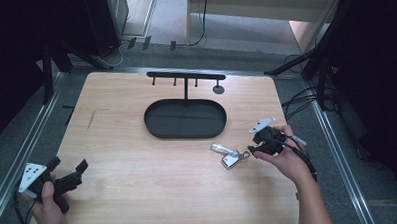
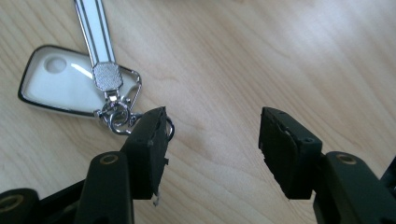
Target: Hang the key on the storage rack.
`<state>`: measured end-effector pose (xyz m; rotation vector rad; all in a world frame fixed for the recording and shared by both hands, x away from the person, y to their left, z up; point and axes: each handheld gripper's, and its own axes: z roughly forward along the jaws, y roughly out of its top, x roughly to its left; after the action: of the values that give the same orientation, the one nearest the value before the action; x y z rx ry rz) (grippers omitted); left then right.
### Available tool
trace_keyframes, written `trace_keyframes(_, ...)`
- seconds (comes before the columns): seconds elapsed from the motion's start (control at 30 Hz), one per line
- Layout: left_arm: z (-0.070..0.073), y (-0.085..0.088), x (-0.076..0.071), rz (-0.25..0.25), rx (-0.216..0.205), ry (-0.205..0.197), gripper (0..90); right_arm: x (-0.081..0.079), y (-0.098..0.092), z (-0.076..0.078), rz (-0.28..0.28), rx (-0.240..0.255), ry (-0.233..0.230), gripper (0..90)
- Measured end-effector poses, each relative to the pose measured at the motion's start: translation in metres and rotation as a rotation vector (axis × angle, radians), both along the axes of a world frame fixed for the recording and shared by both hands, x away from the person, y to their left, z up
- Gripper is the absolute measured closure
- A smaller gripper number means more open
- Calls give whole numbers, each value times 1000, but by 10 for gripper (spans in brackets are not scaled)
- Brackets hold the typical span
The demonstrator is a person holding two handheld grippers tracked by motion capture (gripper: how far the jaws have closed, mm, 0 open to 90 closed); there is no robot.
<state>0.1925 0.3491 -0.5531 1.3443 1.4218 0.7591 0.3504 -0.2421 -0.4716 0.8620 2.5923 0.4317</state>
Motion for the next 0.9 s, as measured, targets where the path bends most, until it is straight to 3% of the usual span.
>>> trace_keyframes(0.07, 0, 0, 0, 0, -1, 0, 0, 4, 2, 2, 8, -21, 21, 426)
trace_keyframes(0.17, 0, 1, 0, 0, -2, -1, 0, 20, 4, 12, -12, -59, 129, 429)
trace_keyframes(0.2, 0, 0, 0, 0, -3, -1, 0, 20, 4, 12, -12, -59, 129, 429)
trace_keyframes(0.23, 0, 1, 0, 1, -3, 0, 0, 24, 5, 13, -30, -76, 217, 455)
trace_keyframes(0.3, 0, 1, 0, 1, -4, 1, 0, 25, 8, 10, -35, -109, 282, 470)
trace_keyframes(0.37, 0, 0, 0, 2, -3, 2, 0, 26, 16, 7, -13, -183, 334, 489)
trace_keyframes(0.43, 0, 0, 0, 2, -1, 1, 0, 28, 25, 6, 16, -260, 348, 504)
trace_keyframes(0.5, 0, 0, 0, 2, 0, 1, 0, 30, 33, 7, 45, -307, 345, 529)
trace_keyframes(0.67, 0, 0, 0, 2, -3, 1, 0, 34, 46, 13, 78, -332, 338, 555)
trace_keyframes(0.9, 0, 0, 0, -1, -3, 0, 0, 38, 69, 14, 136, -346, 385, 603)
